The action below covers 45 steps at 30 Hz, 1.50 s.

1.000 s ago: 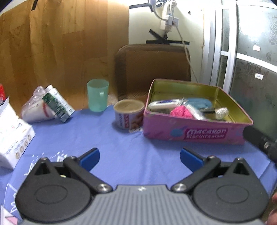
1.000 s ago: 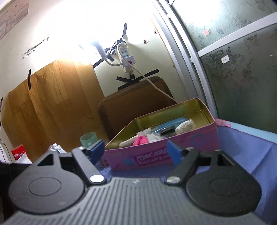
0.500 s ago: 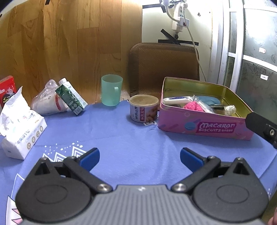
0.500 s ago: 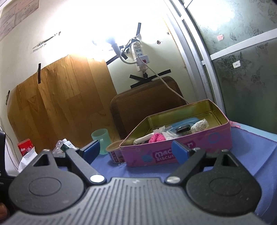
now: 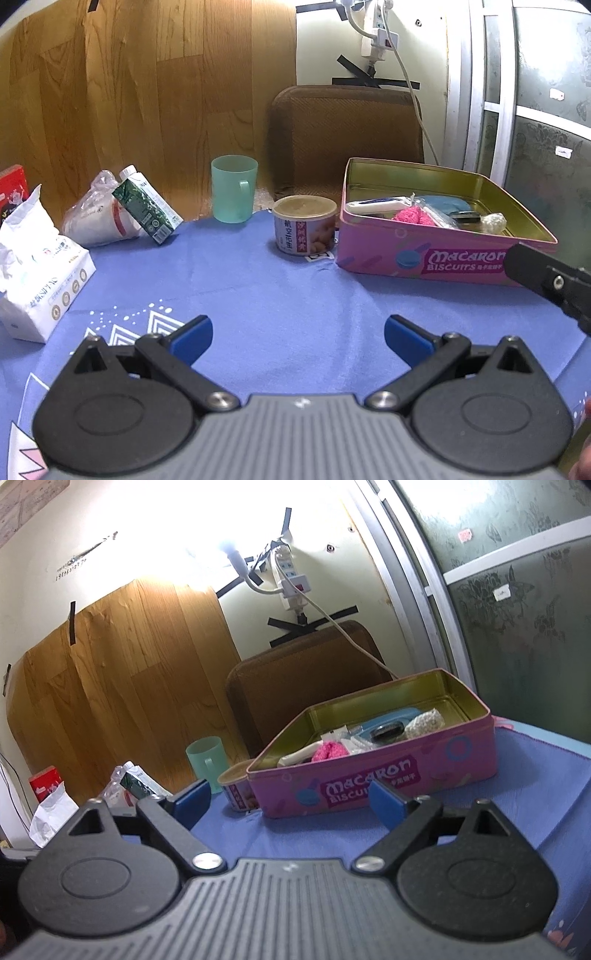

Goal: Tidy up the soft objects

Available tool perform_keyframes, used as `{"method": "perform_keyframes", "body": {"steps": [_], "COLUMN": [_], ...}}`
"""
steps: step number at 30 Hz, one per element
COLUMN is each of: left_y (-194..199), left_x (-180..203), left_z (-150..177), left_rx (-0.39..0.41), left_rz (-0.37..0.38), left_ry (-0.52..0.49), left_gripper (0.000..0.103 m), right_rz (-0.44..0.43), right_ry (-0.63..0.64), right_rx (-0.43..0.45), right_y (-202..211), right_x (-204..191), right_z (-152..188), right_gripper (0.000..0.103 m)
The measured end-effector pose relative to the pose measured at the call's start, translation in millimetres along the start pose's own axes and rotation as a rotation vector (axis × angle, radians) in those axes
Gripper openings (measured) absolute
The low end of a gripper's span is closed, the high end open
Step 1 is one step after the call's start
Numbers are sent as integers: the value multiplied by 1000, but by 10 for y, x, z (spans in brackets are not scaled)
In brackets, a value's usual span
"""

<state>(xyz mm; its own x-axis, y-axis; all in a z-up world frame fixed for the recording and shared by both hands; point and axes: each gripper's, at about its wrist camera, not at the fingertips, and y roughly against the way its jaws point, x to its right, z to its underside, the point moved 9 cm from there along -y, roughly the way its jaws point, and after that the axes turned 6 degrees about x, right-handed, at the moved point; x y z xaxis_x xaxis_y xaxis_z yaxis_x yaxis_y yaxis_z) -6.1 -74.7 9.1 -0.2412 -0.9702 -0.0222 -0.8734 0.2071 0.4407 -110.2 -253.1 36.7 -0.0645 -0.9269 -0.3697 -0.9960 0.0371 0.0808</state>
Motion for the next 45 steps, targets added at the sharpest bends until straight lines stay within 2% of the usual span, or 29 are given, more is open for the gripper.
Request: {"method": "perform_keyframes", "body": {"steps": [15,25,45], "left_y": [-112,-172,-176], "left_x": [-101,-134,-116], "left_z": [55,93,133], "left_rx": [-3,-4,-32], "left_rz": [-39,-106,-102], "left_ry": [-5,-32,-56], "left_gripper": [103,103,103], "right_rz": [10,21,21], "right_ry": [-26,-41,-54], "right_rx": [-45,-62,-74], "right_y": [-100,-139,-165], "right_x": [55,92,106], "right_z": [138,191,215], "right_gripper": [95,96,96]}}
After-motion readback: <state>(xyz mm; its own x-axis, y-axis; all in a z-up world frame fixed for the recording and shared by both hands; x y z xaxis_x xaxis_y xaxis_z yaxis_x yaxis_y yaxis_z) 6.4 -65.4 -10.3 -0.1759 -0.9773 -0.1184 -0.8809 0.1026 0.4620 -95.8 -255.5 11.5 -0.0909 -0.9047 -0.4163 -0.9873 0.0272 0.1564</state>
